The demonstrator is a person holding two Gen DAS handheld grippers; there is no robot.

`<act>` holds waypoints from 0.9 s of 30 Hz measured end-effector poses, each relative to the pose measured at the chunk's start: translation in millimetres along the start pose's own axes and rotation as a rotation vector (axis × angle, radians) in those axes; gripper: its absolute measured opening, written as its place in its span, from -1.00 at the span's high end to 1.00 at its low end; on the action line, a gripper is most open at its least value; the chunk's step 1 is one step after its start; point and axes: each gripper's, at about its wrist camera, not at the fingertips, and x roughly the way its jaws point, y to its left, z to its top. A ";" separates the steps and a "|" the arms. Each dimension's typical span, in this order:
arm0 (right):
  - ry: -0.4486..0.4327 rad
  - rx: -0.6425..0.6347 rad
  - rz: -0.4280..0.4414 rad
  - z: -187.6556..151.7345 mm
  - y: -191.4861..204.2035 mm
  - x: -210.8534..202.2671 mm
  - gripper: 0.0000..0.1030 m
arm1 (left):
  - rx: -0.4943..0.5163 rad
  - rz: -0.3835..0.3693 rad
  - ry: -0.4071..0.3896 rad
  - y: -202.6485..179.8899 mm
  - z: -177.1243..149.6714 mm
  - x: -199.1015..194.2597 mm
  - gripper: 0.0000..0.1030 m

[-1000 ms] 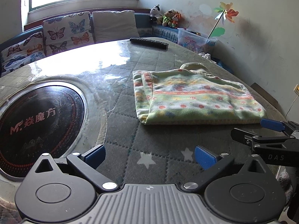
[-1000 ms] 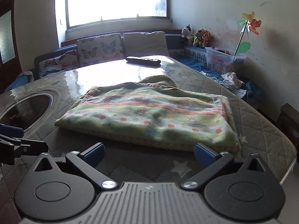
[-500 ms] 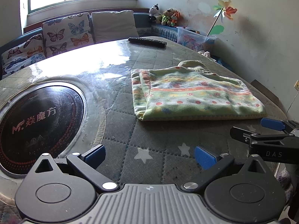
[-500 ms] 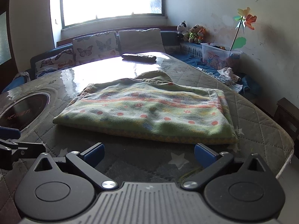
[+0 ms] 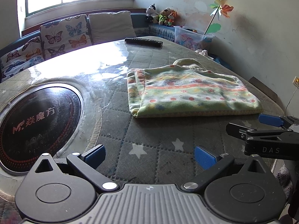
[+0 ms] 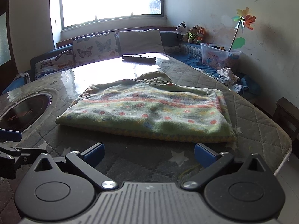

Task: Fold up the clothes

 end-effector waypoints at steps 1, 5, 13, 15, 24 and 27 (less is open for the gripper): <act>-0.001 0.001 0.001 -0.1 0.1 -0.7 -1.00 | 0.002 0.000 0.000 -0.9 -0.3 -0.5 -1.00; -0.006 0.003 0.004 -0.6 0.1 -3.7 -1.00 | 0.011 0.000 0.000 -4.6 -1.9 -1.8 -1.00; -0.015 0.004 0.006 -2.1 -0.6 -9.8 -1.00 | 0.025 -0.002 0.003 -11.6 -5.2 -4.1 -1.00; -0.016 0.004 0.007 -2.9 -0.5 -11.0 -1.00 | 0.028 -0.002 0.003 -13.2 -6.0 -4.6 -1.00; -0.022 0.009 0.005 -5.7 -1.3 -15.8 -1.00 | 0.039 -0.001 0.002 -19.1 -8.5 -7.2 -1.00; -0.025 0.012 0.006 -5.9 -1.8 -17.4 -1.00 | 0.042 -0.002 0.001 -21.1 -9.1 -8.1 -1.00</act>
